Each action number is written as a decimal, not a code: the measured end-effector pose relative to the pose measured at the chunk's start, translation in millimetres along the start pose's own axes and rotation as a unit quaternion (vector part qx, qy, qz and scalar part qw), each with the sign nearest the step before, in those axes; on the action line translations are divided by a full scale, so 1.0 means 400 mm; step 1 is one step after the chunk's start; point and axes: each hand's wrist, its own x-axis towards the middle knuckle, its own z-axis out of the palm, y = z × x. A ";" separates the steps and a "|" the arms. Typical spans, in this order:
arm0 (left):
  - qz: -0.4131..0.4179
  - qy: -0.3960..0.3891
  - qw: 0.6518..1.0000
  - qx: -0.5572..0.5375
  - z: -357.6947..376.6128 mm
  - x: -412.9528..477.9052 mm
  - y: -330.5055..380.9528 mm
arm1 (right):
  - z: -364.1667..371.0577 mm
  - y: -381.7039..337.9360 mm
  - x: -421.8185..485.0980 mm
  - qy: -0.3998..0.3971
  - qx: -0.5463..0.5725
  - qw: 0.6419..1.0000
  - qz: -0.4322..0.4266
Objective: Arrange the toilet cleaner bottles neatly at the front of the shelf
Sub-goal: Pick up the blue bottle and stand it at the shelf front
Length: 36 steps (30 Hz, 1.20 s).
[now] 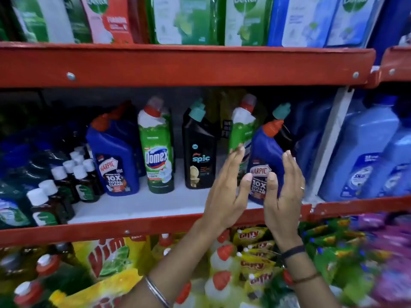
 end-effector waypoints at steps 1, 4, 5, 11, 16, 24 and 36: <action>-0.034 -0.003 0.999 -0.028 0.014 0.005 0.000 | -0.002 0.010 -0.003 0.007 0.006 1.000 0.024; -0.139 -0.014 0.985 -0.097 0.059 0.022 -0.016 | 0.004 0.049 -0.016 -0.013 0.026 0.995 0.093; -0.176 -0.025 0.976 -0.126 0.076 0.028 -0.028 | 0.009 0.064 -0.021 -0.027 0.030 0.993 0.107; -0.281 -0.099 0.946 -0.128 0.122 0.070 -0.081 | 0.016 0.120 -0.020 -0.064 0.029 0.989 0.130; -0.289 -0.064 0.946 -0.131 0.099 0.069 -0.076 | 0.005 0.128 0.006 -0.070 0.097 0.978 0.170; -0.276 0.005 0.956 -0.095 -0.043 0.031 -0.044 | 0.022 0.025 0.012 -0.102 0.202 0.963 0.149; -0.280 0.147 0.943 -0.106 -0.377 -0.118 -0.064 | 0.216 -0.243 -0.082 -0.203 0.293 0.924 0.137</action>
